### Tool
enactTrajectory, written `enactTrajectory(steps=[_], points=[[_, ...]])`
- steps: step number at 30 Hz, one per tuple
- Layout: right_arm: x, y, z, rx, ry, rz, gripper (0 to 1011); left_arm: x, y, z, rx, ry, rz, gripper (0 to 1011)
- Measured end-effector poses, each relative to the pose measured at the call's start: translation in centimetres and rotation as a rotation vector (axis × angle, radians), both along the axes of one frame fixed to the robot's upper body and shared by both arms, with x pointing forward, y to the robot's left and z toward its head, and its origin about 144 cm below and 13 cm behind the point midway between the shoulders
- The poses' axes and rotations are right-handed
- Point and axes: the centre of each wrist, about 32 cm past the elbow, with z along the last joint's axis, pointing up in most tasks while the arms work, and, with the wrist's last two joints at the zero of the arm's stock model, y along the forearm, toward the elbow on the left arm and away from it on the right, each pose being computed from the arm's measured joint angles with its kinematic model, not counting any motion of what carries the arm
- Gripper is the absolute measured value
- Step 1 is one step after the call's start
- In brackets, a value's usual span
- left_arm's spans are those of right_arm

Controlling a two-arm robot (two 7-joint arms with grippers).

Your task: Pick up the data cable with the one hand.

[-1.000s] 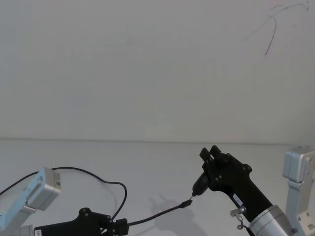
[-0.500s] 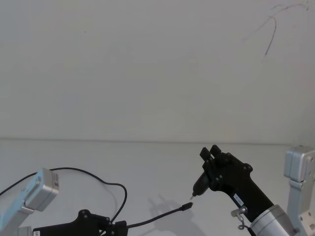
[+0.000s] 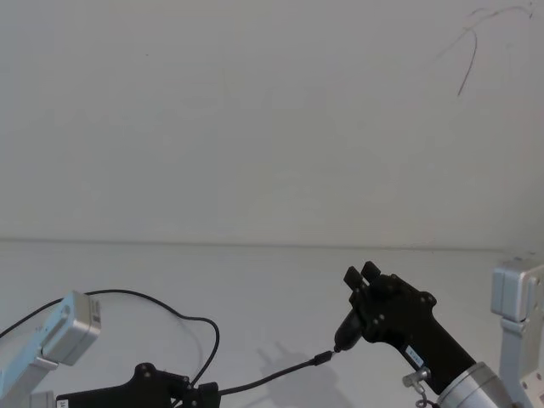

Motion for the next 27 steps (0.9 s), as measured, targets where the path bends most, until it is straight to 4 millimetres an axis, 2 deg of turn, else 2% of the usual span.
enactTrajectory(steps=[27], points=[[-1.0, -1.2, 0.2, 0.050, -0.015, 0.020, 251, 0.0, 0.0, 0.0, 0.000, 0.001, -0.001, 44]])
